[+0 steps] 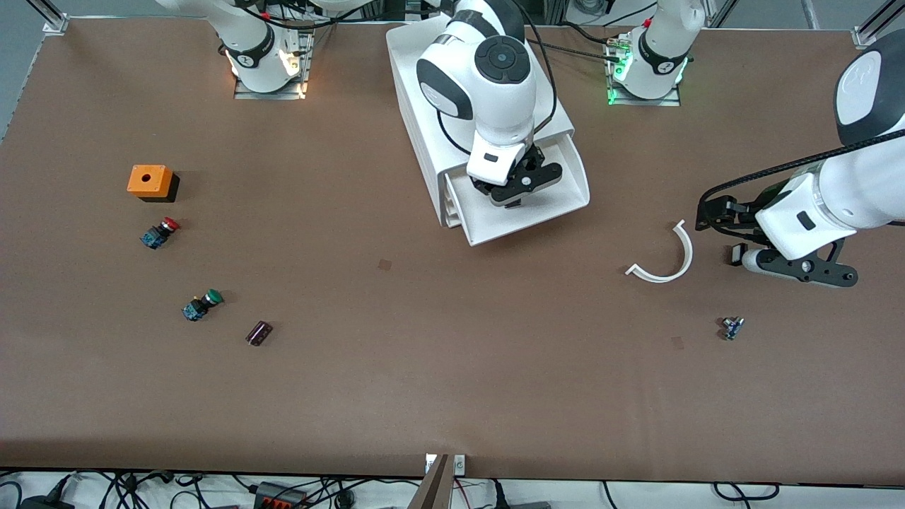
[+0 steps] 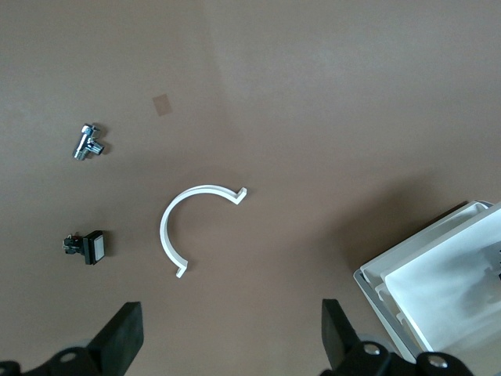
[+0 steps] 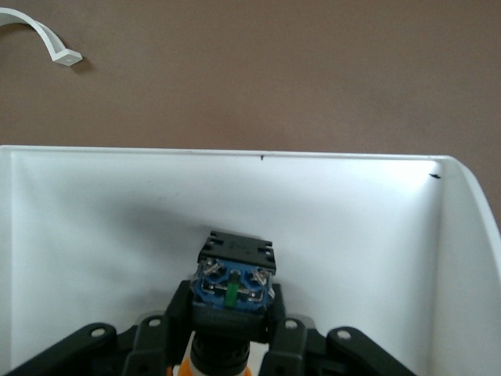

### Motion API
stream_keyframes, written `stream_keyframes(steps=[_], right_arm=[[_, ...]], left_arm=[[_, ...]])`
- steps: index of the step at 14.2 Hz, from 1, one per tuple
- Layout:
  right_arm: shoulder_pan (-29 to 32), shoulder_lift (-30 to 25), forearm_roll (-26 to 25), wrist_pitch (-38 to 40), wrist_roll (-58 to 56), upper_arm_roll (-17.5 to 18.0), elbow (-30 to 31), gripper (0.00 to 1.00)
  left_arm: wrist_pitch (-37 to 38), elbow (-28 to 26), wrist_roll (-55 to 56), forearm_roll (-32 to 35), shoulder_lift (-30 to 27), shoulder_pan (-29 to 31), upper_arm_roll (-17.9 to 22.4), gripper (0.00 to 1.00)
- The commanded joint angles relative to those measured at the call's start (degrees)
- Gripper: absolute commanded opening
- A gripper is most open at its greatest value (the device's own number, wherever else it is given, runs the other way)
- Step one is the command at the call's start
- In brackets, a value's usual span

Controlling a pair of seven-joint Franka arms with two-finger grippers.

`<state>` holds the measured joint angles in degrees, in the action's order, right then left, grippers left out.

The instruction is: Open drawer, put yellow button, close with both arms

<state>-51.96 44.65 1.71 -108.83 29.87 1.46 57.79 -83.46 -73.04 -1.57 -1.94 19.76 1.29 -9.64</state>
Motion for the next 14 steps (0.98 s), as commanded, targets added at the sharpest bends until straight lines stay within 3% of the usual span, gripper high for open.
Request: stream_keyframes(steps=[1,2,7,12,14], right_arm=[[-0.33,0.79,0.57,0.02,1.25,0.30,-1.63,0.49],[-0.33,0.70,0.57,-0.07,1.33,0.21,-1.72,0.99],[1.42,-0.97,0.57,2.73,2.56,-0.14,-3.82,1.00],[9.93,-5.97,0.23,13.53,2.74,-0.67,-6.02,1.00],[14.93,-7.12,-0.13,15.57,2.13,-1.46,-5.68,1.00]], left_arm=[[1.11,1.58,0.60,1.42,0.63,-0.14,-0.30,1.00],[1.11,1.58,0.60,1.42,0.63,-0.14,-0.30,1.00],[1.11,1.49,0.60,1.50,0.63,-0.06,-0.21,1.00],[1.28,1.41,1.21,1.33,0.55,-0.06,-0.21,1.00],[2.07,1.14,6.20,0.80,0.55,-0.14,-0.64,1.00]])
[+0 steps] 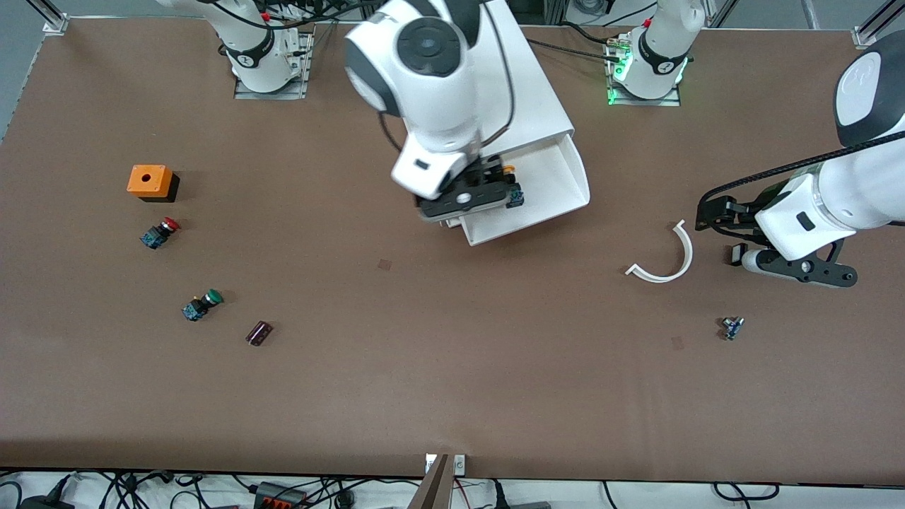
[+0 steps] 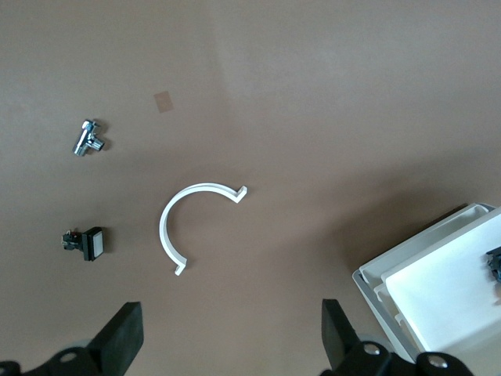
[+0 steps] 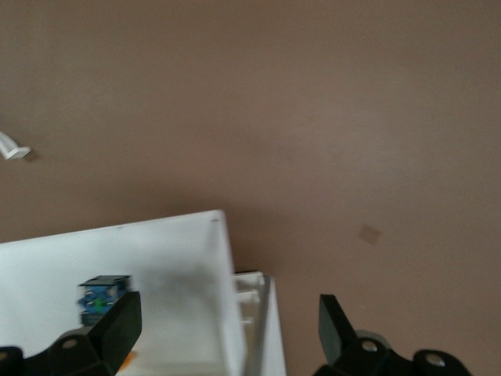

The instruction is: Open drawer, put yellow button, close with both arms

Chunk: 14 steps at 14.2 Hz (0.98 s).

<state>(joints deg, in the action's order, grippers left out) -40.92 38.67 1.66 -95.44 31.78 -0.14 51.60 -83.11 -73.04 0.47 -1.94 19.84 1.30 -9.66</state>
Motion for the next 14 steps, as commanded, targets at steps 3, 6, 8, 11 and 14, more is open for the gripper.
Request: stream_keyframes(steps=[3,6,8,11,14], right_arm=[[10.48,-1.14,-0.25,3.23,-0.13,-0.30,1.13,1.00],[17.43,-1.14,-0.16,3.76,-5.99,-0.30,1.84,1.00],[21.12,-1.14,-0.08,6.04,-9.27,-0.30,1.75,1.00],[26.66,-1.32,0.27,6.66,-9.80,-0.39,1.75,1.00],[31.32,-2.28,0.63,9.48,-14.35,-0.31,1.92,1.00]], left_arm=[[1.20,-0.08,10.33,0.45,0.73,-1.74,-1.59,1.00],[-4.15,-3.15,14.55,-5.16,1.60,-2.09,-1.68,1.00],[-8.45,-5.61,16.14,-5.44,2.04,-3.23,-2.03,1.00],[-13.12,-7.64,24.56,-5.35,3.18,-7.35,-2.12,1.00],[-18.12,-9.92,31.42,-4.65,4.77,-11.40,-2.03,1.00]])
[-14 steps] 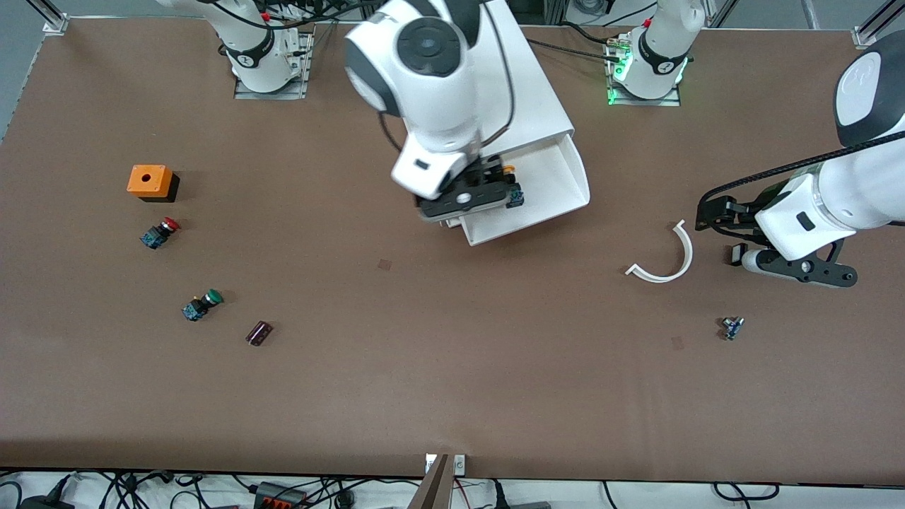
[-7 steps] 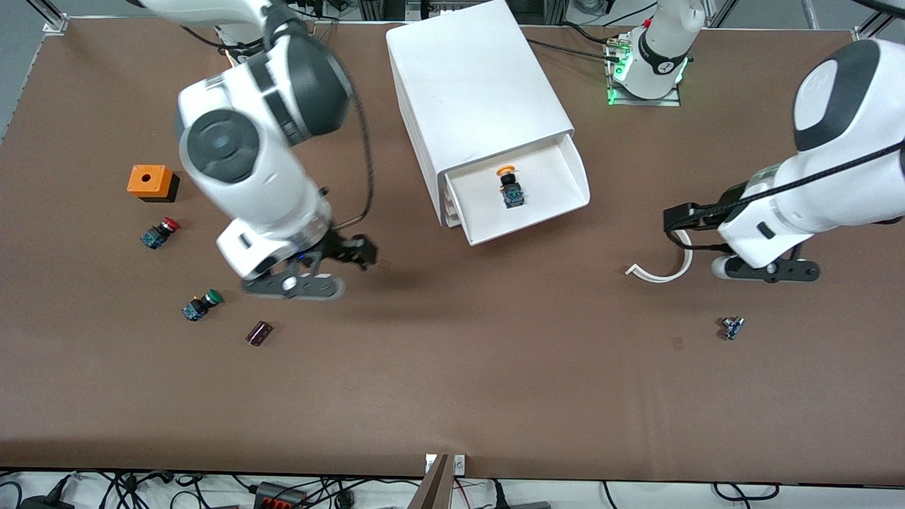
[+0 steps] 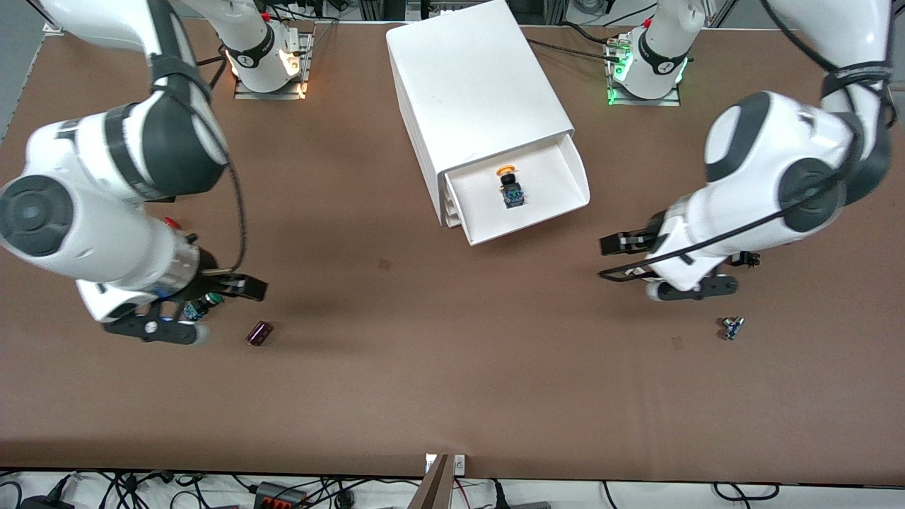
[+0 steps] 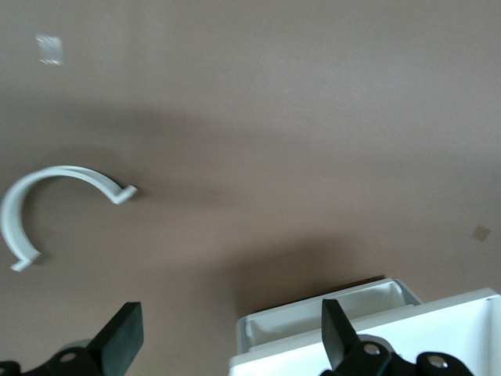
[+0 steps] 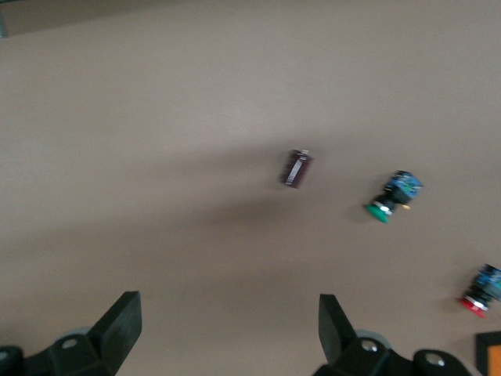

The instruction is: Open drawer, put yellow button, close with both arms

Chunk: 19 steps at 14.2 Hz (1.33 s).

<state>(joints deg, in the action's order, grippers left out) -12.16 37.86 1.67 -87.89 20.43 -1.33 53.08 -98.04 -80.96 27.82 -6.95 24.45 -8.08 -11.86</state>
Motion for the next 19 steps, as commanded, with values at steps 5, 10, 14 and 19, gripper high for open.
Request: stream_keyframes(steps=[5,10,14,19], right_arm=[[7.84,-13.83,0.00,-2.44,-4.95,0.98,15.45,1.00],[13.91,-22.55,-1.58,-6.06,-14.87,1.24,22.86,1.00],[17.78,-26.08,-1.58,-2.82,-22.17,1.33,23.48,1.00],[18.05,-27.83,-3.95,-0.79,-23.86,1.24,25.05,1.00]], left_arm=[[-7.69,-6.22,7.24,0.36,0.68,-4.92,0.17,1.00],[-12.07,-9.56,8.21,0.36,0.77,-6.59,0.17,1.00],[-15.16,-12.56,11.71,0.36,0.33,-8.52,0.17,1.00],[-15.60,-14.75,16.03,0.36,-0.10,-10.81,0.00,1.00]])
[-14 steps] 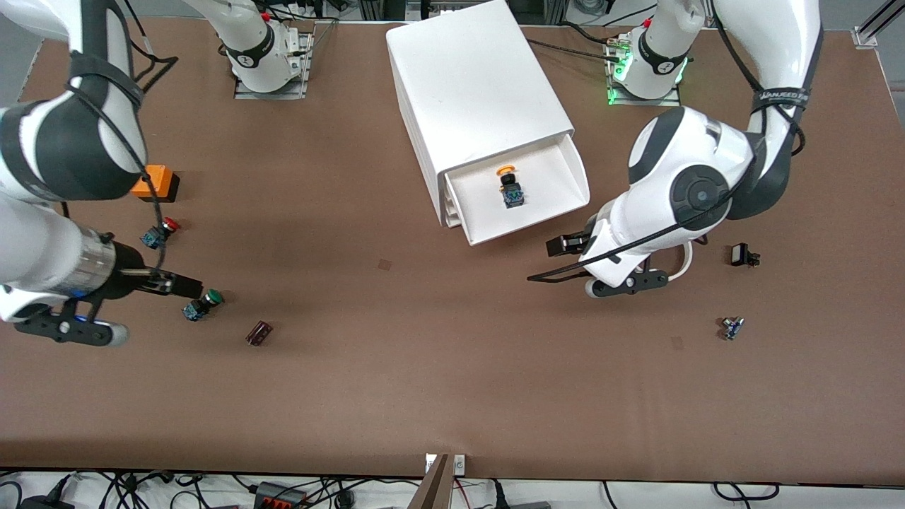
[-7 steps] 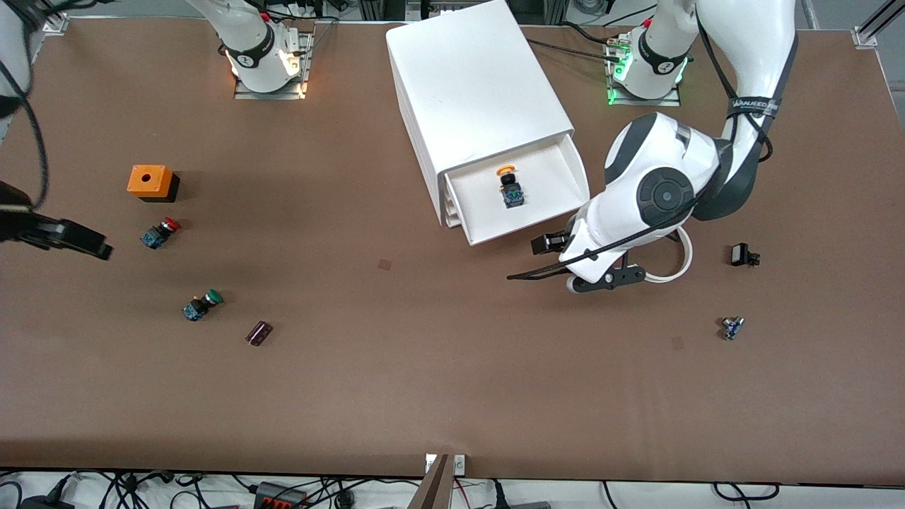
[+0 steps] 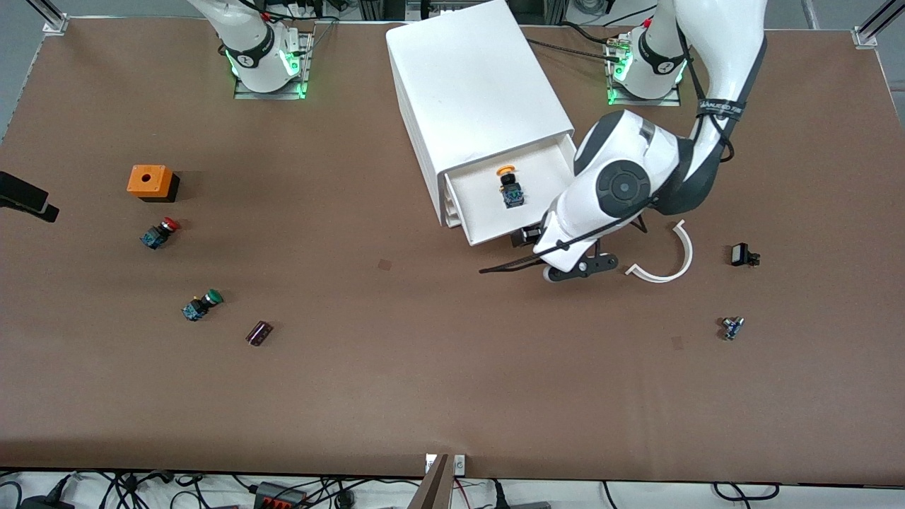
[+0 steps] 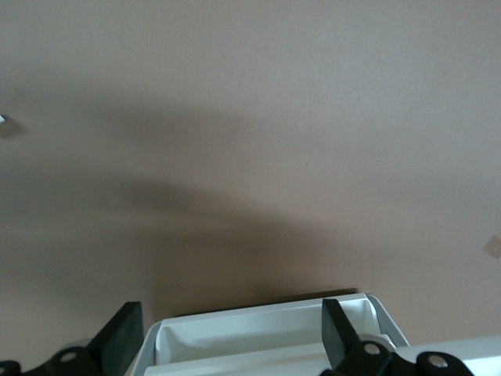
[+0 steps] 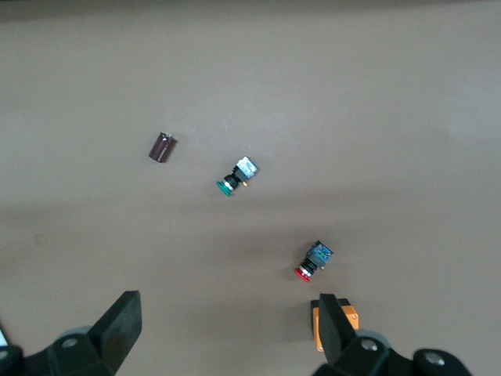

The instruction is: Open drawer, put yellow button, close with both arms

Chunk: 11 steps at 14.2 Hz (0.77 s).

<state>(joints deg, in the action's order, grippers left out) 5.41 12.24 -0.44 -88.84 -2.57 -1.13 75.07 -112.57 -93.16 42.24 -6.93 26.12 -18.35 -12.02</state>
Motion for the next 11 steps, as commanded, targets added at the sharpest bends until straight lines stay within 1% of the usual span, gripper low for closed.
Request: stream_keyframes(steps=[1,2,4,6,9,11], right_arm=[[0.39,-3.35,-1.85,-0.36,-0.85,1.05,5.06,1.00],[0.39,-5.36,-1.85,-1.07,-0.68,1.13,7.87,1.00],[0.39,-9.84,-1.85,-5.09,-0.68,1.13,15.24,1.00],[0.39,-13.01,-1.85,-6.78,-0.59,1.13,20.01,1.00],[0.48,-15.48,-1.85,-6.87,-0.15,1.05,23.36,1.00],[0.57,-15.58,-1.85,-6.79,-0.15,1.13,23.45,1.00]], left_arm=[[-0.98,-3.33,1.97,0.34,-2.47,-0.89,0.15,1.00],[-0.98,-4.47,2.06,0.34,-3.26,-0.98,0.07,1.00],[-0.72,-6.32,2.15,0.34,-4.58,-0.98,-0.63,1.00],[-0.72,-8.25,3.37,0.16,-5.55,-0.81,-2.13,1.00],[-0.54,-8.96,7.06,0.08,-5.82,-0.63,-4.93,1.00],[-0.46,-9.58,8.91,0.08,-6.17,-0.63,-6.52,1.00]])
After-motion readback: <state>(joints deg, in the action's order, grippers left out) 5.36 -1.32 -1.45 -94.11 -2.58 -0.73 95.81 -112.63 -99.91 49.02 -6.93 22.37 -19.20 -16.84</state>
